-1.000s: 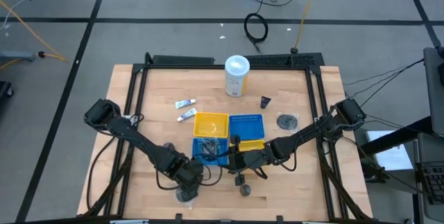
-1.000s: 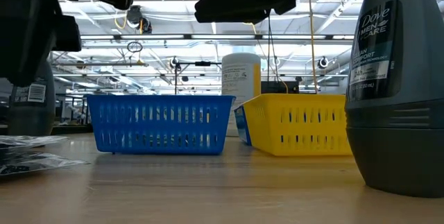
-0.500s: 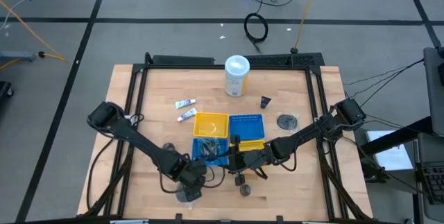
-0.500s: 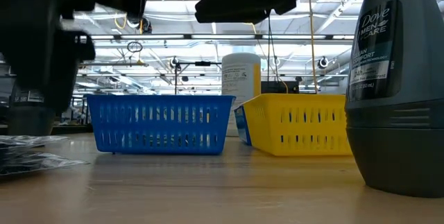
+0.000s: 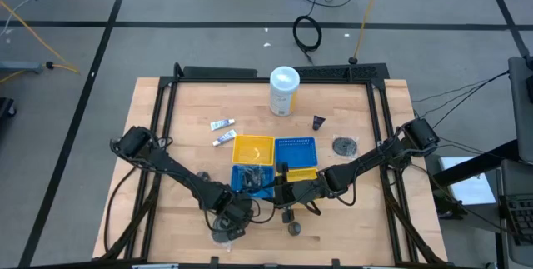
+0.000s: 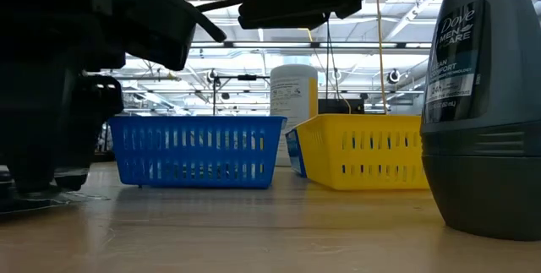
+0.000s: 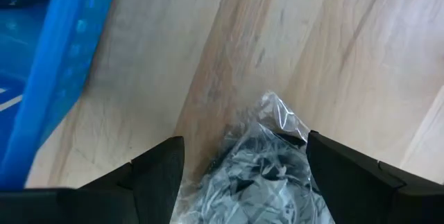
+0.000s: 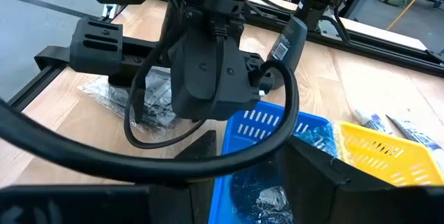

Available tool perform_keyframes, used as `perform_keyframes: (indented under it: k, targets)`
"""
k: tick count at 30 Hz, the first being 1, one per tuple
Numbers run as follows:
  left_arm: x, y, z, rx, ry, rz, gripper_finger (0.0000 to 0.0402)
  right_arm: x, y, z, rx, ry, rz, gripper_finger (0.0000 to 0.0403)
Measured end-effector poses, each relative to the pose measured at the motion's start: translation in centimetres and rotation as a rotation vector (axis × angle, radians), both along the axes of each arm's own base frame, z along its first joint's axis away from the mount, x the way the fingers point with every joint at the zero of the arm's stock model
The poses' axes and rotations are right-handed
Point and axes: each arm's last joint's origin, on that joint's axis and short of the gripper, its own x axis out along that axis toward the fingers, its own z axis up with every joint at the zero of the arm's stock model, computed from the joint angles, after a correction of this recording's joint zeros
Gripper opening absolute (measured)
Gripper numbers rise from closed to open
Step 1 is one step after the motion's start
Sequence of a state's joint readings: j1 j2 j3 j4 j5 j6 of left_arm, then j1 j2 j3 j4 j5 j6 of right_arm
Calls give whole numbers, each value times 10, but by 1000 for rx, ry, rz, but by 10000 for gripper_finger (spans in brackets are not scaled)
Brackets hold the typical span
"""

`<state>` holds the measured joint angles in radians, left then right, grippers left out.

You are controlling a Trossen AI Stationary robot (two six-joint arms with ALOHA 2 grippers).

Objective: Pick & Place Travel size toiletries
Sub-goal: Put the black hairbrush into the bottom blue bin

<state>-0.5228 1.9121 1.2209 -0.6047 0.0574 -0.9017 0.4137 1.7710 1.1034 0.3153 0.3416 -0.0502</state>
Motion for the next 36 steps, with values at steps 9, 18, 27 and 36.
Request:
perform_keyframes:
  k: [9, 18, 27, 36]
  targets:
    - [-1, -1, 0, 1, 5, -6, 204, 0, 0, 0, 0, 0, 0, 141]
    - [-5, -5, 0, -23, 34, -64, 19, 0, 0, 0, 0, 0, 0, 141]
    - [-6, -5, 0, -21, 36, -70, 1, 0, -1, 0, 0, -1, -2, 141]
    - [-11, 0, 29, -40, -27, -55, 0, 0, -1, 0, 2, -4, -3, 141]
